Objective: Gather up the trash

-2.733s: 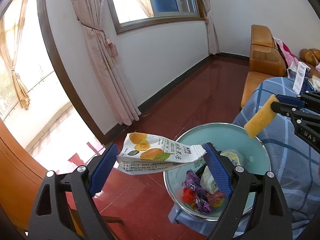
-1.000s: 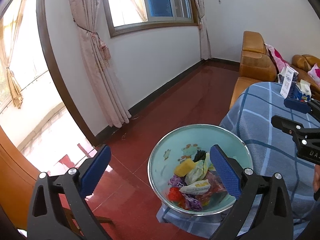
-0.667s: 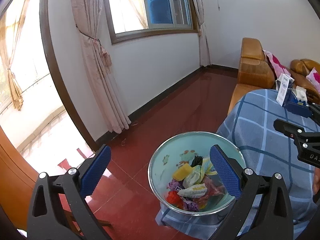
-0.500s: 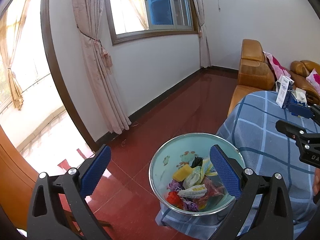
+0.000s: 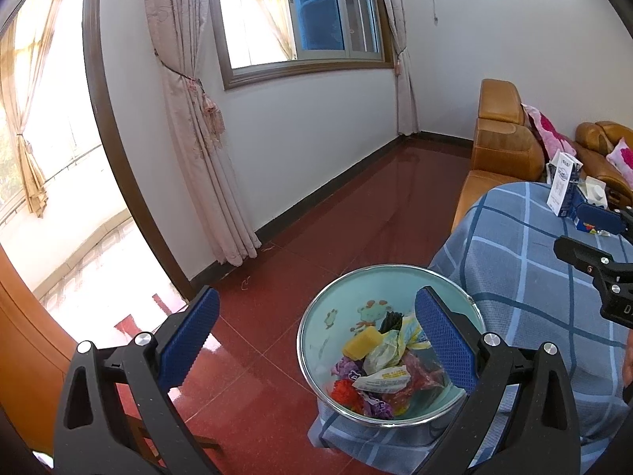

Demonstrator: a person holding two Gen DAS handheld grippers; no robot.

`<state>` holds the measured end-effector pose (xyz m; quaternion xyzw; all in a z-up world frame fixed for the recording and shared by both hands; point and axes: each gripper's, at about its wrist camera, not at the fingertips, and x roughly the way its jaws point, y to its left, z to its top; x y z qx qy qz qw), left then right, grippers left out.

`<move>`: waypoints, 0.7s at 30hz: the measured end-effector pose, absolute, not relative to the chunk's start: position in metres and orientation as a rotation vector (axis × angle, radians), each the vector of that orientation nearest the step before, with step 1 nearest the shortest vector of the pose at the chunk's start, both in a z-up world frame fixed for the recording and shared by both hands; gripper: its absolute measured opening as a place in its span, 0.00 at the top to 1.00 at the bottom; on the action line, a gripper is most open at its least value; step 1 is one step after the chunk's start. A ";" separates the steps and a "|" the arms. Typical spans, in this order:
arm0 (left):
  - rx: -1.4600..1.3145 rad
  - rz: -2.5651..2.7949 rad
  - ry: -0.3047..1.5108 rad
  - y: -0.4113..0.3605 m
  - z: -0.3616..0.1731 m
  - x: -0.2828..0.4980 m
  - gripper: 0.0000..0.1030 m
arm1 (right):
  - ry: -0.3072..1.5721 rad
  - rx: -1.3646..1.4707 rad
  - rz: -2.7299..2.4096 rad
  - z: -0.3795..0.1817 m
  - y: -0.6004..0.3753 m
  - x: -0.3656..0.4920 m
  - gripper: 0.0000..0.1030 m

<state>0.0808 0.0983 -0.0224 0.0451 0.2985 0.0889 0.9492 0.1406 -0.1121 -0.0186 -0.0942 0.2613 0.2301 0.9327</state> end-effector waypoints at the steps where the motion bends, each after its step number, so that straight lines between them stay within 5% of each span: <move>1: 0.091 0.182 0.606 0.099 -0.021 0.080 0.06 | 0.535 -0.195 0.470 -0.019 -0.112 0.141 0.33; 21: 0.086 0.190 0.612 0.102 -0.018 0.080 0.06 | 0.530 -0.197 0.460 -0.021 -0.113 0.138 0.30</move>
